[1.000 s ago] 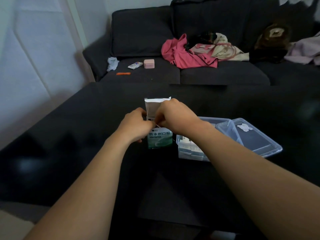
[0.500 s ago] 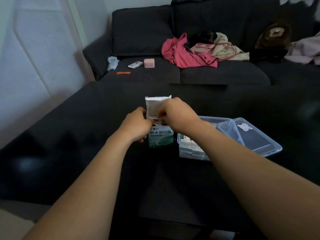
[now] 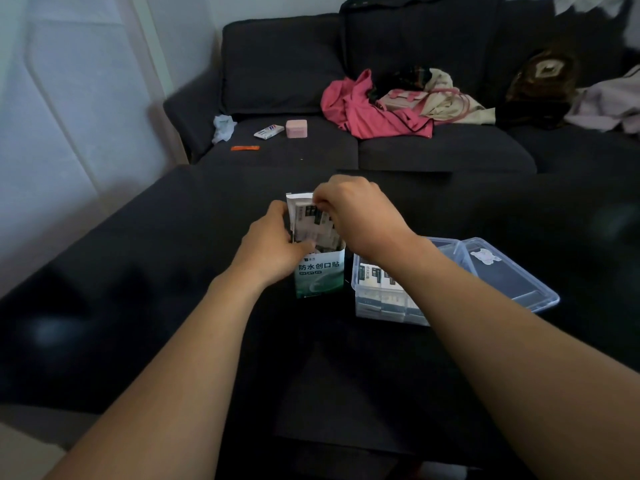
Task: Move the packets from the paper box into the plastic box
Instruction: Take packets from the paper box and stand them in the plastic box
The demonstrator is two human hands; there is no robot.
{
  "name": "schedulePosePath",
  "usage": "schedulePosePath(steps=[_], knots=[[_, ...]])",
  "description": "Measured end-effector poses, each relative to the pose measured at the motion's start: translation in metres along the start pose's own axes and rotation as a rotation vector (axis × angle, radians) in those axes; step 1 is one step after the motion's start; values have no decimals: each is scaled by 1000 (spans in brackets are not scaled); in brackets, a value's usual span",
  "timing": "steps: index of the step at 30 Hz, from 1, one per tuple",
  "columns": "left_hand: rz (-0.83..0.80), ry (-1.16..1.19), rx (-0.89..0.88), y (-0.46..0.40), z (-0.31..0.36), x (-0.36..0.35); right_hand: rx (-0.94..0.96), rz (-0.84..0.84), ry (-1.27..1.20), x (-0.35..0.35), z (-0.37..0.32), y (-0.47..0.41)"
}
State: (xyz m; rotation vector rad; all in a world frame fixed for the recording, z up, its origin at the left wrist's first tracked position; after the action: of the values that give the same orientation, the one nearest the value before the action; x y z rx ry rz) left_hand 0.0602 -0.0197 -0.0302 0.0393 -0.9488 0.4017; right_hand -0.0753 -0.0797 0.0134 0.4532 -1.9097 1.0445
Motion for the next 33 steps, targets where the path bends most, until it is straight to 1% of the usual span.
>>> schedulePosePath(steps=[3,6,8,10,12,15,17,19,20,23,26,28,30,33], knots=[[45,11,-24,0,1,2,48,91,-29,14,-1,-4],[119,24,-37,2,2,6,44,160,-68,28,4,-8],[172,9,-64,3,4,10,30,194,-142,38,6,-10],[217,40,-99,5,7,12,-4,222,-255,51,7,-9],[265,155,-132,7,13,17,-68,214,-376,63,9,-7],[341,392,-230,13,25,26,-145,126,-524,71,14,-3],[289,499,-271,17,36,25,-177,44,-613,70,16,1],[176,552,-257,20,45,19,-183,-57,-669,68,15,4],[146,552,-238,21,48,16,-190,-95,-681,68,15,6],[185,466,-218,20,46,15,-215,-130,-714,68,17,9],[147,473,-189,18,42,17,-248,-162,-717,67,21,12],[66,541,-160,22,45,16,-273,-178,-746,66,24,13],[-48,650,-111,25,50,10,-289,-181,-776,67,26,14],[-245,815,44,32,59,-1,-330,-163,-773,66,31,19]])
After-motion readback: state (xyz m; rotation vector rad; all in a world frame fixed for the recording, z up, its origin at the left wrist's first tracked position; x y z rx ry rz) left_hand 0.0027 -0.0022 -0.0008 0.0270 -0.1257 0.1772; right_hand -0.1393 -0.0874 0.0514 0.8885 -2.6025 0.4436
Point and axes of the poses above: each hand's wrist, its own y-axis away from the middle knuckle, its own x-axis out of the back of the hand, z = x × y, the point moved 3 cm from there along -y, towards the middle knuckle, and after that the axes turned 10 degrees about -y, right-handed, at the moved point
